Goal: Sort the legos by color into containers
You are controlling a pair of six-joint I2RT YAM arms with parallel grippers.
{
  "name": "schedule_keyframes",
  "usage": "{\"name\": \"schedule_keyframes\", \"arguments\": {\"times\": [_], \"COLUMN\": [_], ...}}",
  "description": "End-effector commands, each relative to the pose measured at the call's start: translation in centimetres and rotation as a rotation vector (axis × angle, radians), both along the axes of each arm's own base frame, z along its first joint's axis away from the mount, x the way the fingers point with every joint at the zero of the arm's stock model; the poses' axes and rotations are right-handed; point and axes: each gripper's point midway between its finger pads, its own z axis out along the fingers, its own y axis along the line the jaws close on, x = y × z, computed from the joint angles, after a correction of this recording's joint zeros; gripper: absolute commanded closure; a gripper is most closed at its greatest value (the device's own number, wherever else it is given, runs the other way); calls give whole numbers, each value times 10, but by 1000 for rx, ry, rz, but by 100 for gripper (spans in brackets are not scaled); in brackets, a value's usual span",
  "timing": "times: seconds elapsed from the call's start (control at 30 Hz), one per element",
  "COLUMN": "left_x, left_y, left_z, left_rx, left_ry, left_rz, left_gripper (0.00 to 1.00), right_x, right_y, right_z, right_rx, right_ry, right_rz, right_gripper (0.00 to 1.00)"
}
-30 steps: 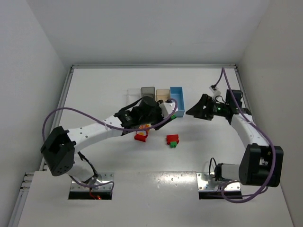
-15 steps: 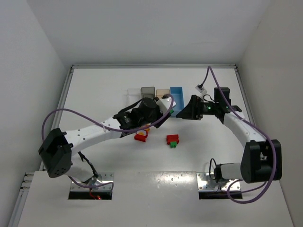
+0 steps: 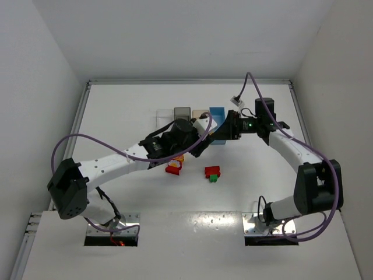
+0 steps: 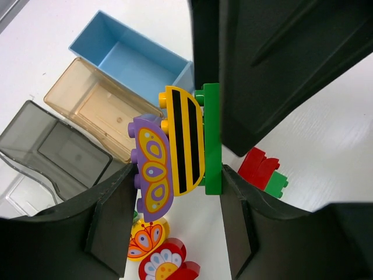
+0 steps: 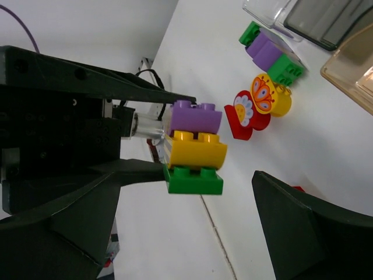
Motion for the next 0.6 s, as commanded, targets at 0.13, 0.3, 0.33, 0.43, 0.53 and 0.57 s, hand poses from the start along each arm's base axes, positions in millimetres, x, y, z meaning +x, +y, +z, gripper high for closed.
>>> {"name": "schedule_keyframes", "arguments": {"times": [0.13,0.3,0.33,0.43,0.53,0.57], "left_x": [-15,-20,-20,-20,-21,-22], "left_y": [-19,-22,-22,-21,-18,-15], "left_z": [40,40,40,36,34,34], "left_rx": [-89,-86,-86,-67,-60,-54], "left_ry": [-77,-81,-81,-90,-95,-105], "left_rz": [-80,-102,-102,-109,-112,-117], "left_gripper": [66,66,66,66,66,66], "right_x": [9,7,6,5,0,-2], "right_y": [11,15,15,16,15,14], "right_z": [22,22,23,21,23,21], "right_rx": [54,73,79,84,83,78], "right_ry": [-78,-73,-73,-73,-91,-88], "right_rz": [74,109,116,129,160,164], "right_gripper": [9,30,42,50,51,51]}}
